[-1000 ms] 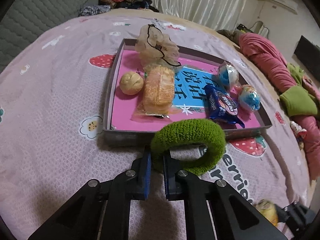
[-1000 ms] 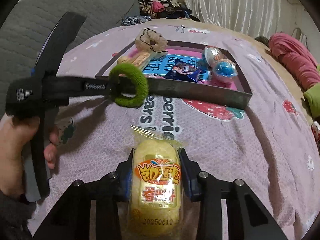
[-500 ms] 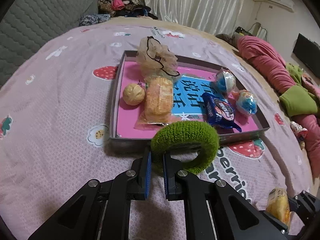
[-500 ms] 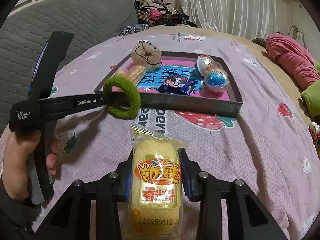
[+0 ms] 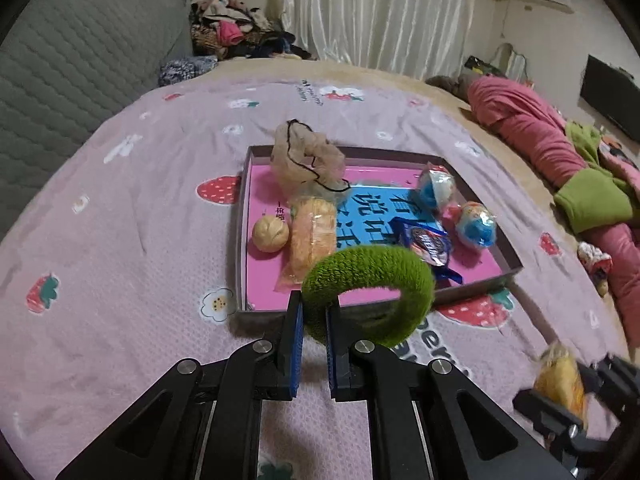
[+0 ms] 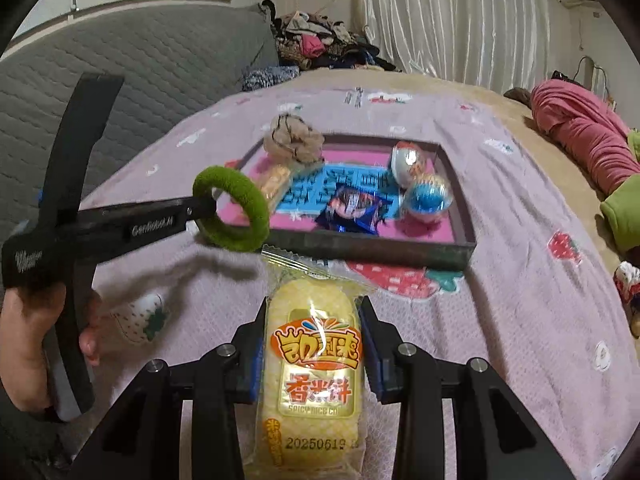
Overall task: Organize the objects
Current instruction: 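Lift the green ring and yellow packet and carry them over the pink tray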
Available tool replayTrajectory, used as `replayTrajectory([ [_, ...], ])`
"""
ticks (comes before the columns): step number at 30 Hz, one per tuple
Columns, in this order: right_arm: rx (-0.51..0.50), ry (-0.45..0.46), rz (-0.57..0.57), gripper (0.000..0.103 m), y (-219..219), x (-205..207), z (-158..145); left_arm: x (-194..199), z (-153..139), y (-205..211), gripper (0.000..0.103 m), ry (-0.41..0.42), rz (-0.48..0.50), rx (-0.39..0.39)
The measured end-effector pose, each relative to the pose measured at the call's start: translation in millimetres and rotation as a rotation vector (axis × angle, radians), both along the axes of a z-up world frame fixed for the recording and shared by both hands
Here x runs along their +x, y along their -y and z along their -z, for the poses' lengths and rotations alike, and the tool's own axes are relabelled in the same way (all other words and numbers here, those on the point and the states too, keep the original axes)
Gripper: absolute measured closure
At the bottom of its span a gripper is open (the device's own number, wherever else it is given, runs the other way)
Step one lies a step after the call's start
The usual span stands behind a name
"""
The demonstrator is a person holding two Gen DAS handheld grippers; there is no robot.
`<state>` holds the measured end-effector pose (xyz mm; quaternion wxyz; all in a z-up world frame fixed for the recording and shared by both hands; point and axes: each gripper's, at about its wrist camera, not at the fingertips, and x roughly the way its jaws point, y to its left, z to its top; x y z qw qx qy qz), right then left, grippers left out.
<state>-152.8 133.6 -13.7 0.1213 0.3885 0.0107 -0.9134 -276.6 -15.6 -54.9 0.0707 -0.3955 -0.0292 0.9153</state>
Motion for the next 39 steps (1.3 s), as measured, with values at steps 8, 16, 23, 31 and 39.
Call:
replayTrajectory([
  [8, 0.028, -0.088, -0.005, 0.064, 0, 13, -55, 32, -50, -4, 0.093, -0.080, 0.012, -0.030],
  [16, 0.052, -0.188, -0.007, 0.064, 0, 24, -118, 61, -103, -3, 0.093, -0.147, 0.007, -0.047],
  [23, 0.073, -0.250, -0.013, 0.064, -2, 25, -161, 78, -142, -4, 0.093, -0.197, -0.008, -0.071],
  [31, 0.090, -0.298, -0.019, 0.064, -5, 14, -192, 78, -168, -5, 0.093, -0.228, -0.021, -0.081],
  [39, 0.094, -0.317, -0.023, 0.064, -10, -3, -204, 65, -180, -9, 0.093, -0.248, -0.021, -0.086],
])
